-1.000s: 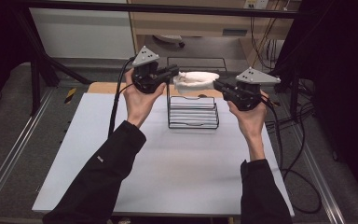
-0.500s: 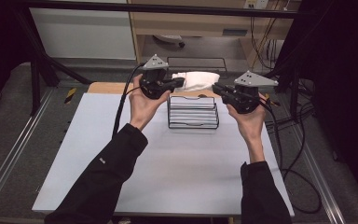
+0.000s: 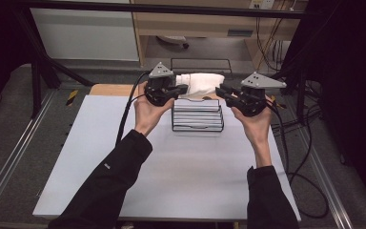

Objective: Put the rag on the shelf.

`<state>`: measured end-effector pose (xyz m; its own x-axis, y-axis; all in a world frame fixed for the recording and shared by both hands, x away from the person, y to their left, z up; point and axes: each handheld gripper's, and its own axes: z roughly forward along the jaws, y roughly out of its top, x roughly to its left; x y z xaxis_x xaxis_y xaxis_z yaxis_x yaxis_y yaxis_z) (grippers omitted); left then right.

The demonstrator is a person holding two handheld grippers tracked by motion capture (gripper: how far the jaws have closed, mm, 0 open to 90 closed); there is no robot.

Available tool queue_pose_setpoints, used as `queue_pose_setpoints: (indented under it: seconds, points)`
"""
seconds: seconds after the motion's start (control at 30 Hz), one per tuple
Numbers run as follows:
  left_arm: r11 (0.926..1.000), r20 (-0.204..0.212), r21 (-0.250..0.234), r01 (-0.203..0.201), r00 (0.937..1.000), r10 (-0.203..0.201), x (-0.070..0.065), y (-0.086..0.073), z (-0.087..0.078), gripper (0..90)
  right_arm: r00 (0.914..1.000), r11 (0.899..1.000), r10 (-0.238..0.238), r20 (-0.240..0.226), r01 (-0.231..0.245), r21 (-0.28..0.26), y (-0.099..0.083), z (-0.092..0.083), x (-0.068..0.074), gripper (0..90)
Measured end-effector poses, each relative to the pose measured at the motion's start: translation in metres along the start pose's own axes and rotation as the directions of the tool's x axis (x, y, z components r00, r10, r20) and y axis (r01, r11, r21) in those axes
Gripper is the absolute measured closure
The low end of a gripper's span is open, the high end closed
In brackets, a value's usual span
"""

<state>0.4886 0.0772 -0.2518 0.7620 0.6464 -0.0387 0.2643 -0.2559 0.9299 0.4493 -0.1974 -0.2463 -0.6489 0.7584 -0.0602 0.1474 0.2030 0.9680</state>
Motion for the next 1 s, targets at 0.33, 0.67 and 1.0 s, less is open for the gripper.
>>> queue_pose_setpoints:
  seconds: [0.33,0.67,1.0]
  points:
    - [0.9999,-0.009,0.015,-0.008,0.9999,0.008,0.0,-0.006,0.005,90.0,0.9985,0.996,0.035,-0.042,-0.031,0.086,-0.006,0.013,0.004,90.0]
    - [0.9999,-0.025,0.01,-0.009,0.9996,0.009,0.004,-0.012,0.011,90.0,0.9968,0.993,0.061,0.05,-0.066,0.097,-0.024,0.028,-0.005,90.0]
    - [0.9999,-0.029,-0.003,-0.015,0.9995,0.015,0.004,-0.014,0.01,89.7,0.9968,0.995,0.066,0.046,-0.069,0.073,-0.024,0.029,-0.005,88.1]
